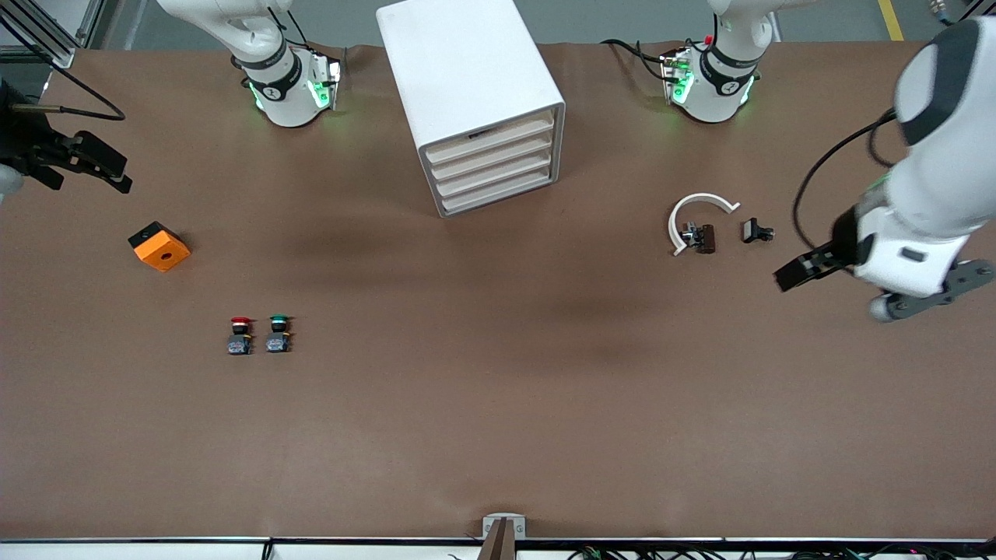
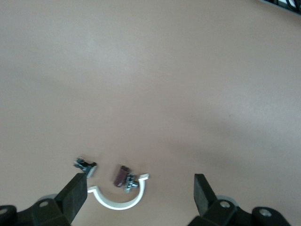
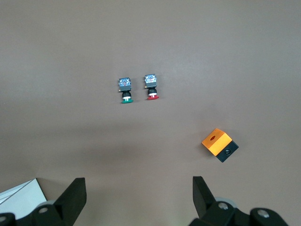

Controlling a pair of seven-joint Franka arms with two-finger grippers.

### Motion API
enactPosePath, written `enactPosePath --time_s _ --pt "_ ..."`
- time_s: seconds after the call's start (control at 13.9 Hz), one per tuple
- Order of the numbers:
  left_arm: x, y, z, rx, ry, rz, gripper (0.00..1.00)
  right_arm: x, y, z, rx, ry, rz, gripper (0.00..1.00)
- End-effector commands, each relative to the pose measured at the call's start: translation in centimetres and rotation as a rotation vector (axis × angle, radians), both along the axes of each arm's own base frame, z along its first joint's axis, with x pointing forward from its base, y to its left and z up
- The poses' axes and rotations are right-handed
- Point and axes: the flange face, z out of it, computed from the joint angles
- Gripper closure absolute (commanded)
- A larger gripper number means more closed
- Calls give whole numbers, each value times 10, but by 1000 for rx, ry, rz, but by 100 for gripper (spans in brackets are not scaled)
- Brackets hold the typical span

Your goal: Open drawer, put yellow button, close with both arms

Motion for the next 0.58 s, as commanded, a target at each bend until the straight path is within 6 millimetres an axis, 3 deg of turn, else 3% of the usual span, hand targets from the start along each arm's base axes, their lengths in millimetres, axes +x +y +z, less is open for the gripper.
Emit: enactPosePath --time_s 0.0,0.36,0.5 --pt "-25 12 33 9 6 -127 0 1 3 5 -1 -2 18 0" --pt "-57 66 51 -34 18 -200 0 2 6 8 -2 -13 25 0" --pt "-70 77 54 -41 19 -212 0 2 6 10 -2 -22 25 0"
